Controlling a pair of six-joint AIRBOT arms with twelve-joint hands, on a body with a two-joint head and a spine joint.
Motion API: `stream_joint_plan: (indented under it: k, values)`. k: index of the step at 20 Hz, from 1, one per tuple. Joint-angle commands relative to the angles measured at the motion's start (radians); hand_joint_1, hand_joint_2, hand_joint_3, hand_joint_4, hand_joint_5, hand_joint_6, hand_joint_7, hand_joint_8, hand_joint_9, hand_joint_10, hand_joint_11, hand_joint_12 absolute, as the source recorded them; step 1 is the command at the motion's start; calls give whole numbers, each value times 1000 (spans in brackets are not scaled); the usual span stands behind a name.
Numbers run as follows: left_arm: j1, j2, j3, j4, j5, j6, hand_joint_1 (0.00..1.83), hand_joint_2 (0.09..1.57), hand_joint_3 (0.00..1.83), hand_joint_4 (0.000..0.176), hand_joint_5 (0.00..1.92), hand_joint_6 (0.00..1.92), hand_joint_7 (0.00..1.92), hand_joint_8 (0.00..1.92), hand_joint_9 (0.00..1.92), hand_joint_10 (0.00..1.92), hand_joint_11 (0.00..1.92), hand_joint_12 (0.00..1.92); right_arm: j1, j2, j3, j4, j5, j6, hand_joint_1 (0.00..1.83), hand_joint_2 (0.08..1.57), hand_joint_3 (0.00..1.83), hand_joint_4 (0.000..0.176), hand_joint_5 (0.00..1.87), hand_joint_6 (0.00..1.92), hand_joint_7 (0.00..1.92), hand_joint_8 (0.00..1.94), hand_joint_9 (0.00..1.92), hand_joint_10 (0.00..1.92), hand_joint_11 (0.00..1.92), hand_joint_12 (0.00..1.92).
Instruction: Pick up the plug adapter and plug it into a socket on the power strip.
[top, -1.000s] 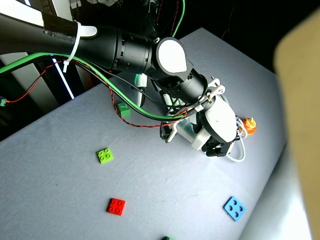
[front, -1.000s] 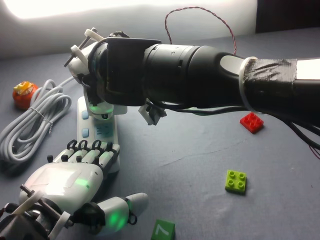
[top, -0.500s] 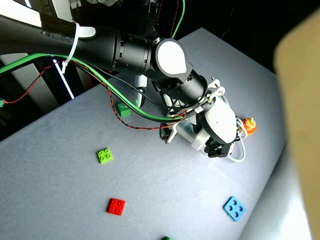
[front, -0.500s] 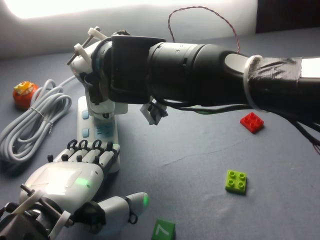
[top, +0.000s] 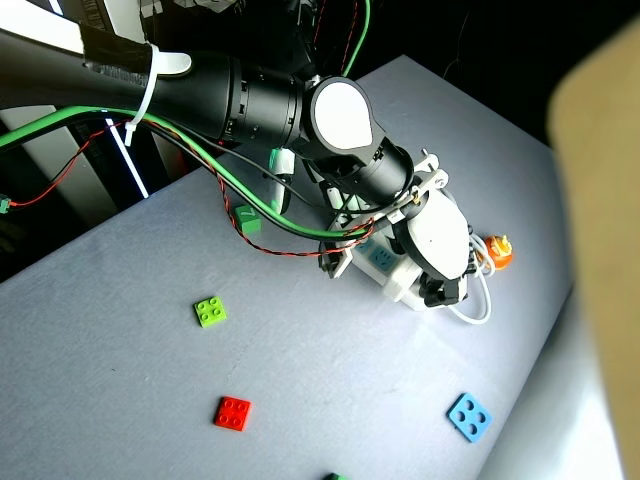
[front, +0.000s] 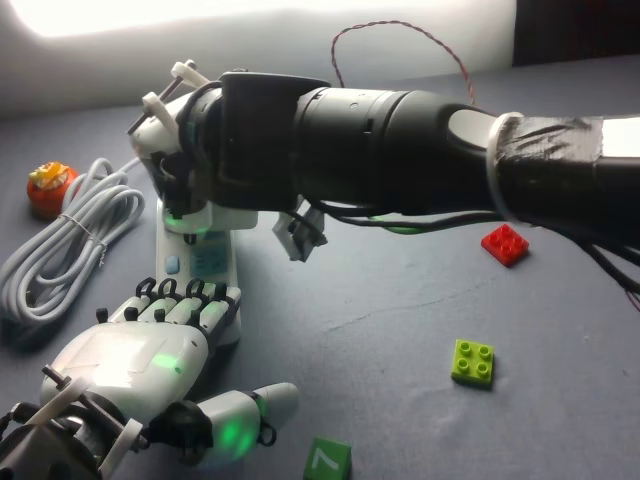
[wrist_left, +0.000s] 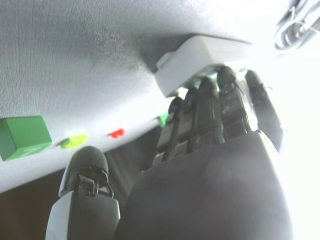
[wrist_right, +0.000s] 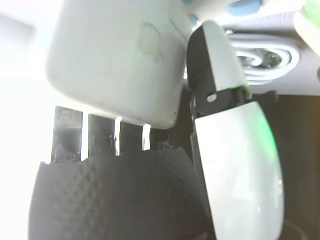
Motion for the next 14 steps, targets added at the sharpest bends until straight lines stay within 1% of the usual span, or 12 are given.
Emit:
stream_joint_plan:
  k: [1,4,5,8,10,12,13,14]
  values:
    - [-3,-9,6,12,16,-6,0,1185,0,0,0,0,86,7,91,5,0,248,20,11,-6,-37,44,3,1000,1085,0,0,730,0,831,0,821,0,362,1022]
    - [-7,-8,7,12,16,-5,0,1190,1,0,0,0,81,2,85,1,0,229,33,45,-46,-37,60,3,977,1088,0,0,658,0,745,0,744,0,288,1006]
    - [-10,-8,7,12,16,-4,0,1191,1,0,0,0,92,4,95,4,0,250,38,60,-67,-37,61,5,964,1082,0,0,648,0,735,0,735,0,281,1003]
    - [-26,-8,10,12,16,-2,0,1192,0,0,0,0,72,1,75,0,0,205,64,120,-147,-37,66,22,937,1075,0,0,571,0,667,0,659,0,190,974]
    - [-45,2,11,12,19,0,0,1191,0,0,0,0,71,2,71,1,0,197,82,155,-190,-37,60,17,938,1065,0,0,547,0,643,0,636,0,166,1003]
    - [-65,19,14,12,49,6,0,1189,0,0,0,0,81,4,81,4,0,228,98,193,-231,-37,45,22,908,1058,0,0,531,0,633,0,620,0,147,1002]
    - [-81,33,16,12,67,13,0,1193,1,0,23,3,98,3,100,4,0,272,110,239,-279,-37,42,46,866,1068,2,0,520,0,615,0,600,0,132,994]
    - [-89,43,16,12,73,13,0,1193,1,0,23,3,98,3,100,4,0,272,118,275,-318,-37,40,67,866,1068,2,0,520,0,615,0,600,0,132,994]
